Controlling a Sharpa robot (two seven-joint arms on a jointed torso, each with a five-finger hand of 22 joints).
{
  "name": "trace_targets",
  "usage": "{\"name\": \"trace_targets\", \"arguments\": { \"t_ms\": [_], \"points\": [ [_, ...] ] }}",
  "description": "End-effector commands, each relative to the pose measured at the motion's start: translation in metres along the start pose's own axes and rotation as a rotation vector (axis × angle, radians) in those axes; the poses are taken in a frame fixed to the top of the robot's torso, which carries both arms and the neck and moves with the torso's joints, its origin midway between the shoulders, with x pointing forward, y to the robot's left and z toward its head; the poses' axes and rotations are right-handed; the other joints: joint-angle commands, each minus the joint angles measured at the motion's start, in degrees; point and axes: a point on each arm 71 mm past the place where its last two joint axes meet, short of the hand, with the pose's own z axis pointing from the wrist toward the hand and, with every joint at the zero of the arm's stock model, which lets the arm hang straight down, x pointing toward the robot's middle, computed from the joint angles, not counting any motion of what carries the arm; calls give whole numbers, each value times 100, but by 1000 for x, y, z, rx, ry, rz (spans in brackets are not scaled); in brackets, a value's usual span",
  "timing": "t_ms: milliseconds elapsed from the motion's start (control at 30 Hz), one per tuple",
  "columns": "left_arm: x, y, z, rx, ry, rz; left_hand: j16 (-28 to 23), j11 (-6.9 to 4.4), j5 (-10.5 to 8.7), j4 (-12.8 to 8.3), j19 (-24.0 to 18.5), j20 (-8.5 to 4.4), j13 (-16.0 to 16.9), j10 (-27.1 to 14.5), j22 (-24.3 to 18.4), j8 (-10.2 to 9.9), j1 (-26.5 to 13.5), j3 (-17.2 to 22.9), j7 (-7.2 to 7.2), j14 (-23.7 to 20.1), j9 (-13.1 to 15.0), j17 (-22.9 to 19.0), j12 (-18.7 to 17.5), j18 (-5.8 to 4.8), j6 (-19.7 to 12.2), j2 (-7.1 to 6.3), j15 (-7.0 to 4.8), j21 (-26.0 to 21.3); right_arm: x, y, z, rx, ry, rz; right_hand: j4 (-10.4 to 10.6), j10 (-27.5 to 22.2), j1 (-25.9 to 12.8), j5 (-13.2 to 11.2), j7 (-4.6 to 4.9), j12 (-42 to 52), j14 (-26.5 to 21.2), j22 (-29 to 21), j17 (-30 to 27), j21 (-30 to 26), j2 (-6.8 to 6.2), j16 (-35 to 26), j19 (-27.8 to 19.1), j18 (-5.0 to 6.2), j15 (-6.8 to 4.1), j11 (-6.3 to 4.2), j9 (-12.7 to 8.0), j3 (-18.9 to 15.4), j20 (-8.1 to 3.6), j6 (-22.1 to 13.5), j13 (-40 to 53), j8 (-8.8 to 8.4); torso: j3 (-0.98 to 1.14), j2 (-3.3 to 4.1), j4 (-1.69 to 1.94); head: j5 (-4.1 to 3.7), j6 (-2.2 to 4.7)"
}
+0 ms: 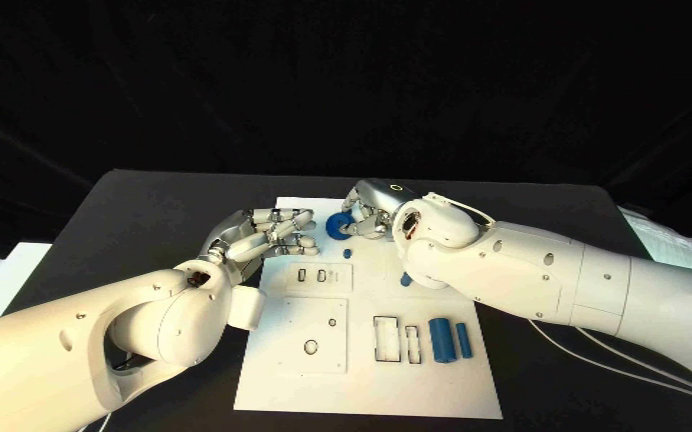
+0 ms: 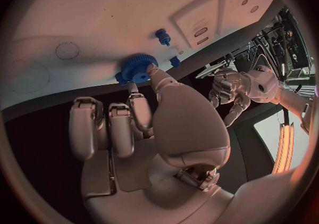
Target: Assemble the parts on the task board
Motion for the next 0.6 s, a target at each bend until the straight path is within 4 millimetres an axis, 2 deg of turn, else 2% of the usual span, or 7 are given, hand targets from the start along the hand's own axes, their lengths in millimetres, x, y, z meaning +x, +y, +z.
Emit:
{"name": "trace_targets", "arguments": {
  "t_ms": [33, 400, 600],
  "points": [
    [3, -1, 0, 3, 23, -9, -41, 27, -19, -52, -45, -7, -5, -12, 13, -38, 56, 10, 28, -55, 6, 13, -39, 73, -8, 28, -7, 32, 1, 0, 0, -2, 10, -16, 28, -177, -22, -14, 56, -248, 500, -51, 1049, -44, -126, 12, -24, -55, 82, 50, -32, -112, 75, -223, -208, -28, 2, -2, 1, 0, -4],
    [2, -1, 0, 2, 22, -8, -46, 30, -19, -65, -51, -8, -7, -18, 19, -45, 62, 16, 30, -59, 5, 22, -47, 73, -14, 26, -6, 36, 0, -2, -2, -10, -6, -2, 111, -196, -78, 17, 73, -283, 496, -68, 1037, -55, -169, 6, -38, -50, 109, 73, -14, -239, 113, -283, -237, 6, 6, 0, 1, 1, -8],
    [1, -1, 0, 2, 20, -8, -46, 30, -19, -65, -51, -8, -7, -18, 19, -45, 62, 16, 30, -59, 5, 22, -47, 73, -14, 26, -6, 36, -11, -11, -14, -53, -80, 76, 153, -88, -34, 219, 39, -143, 499, -26, 1048, -34, -106, 10, -12, -56, 89, 43, 14, -279, 105, -150, -115, 62, 7, -7, -2, -5, -5]
  ]
}}
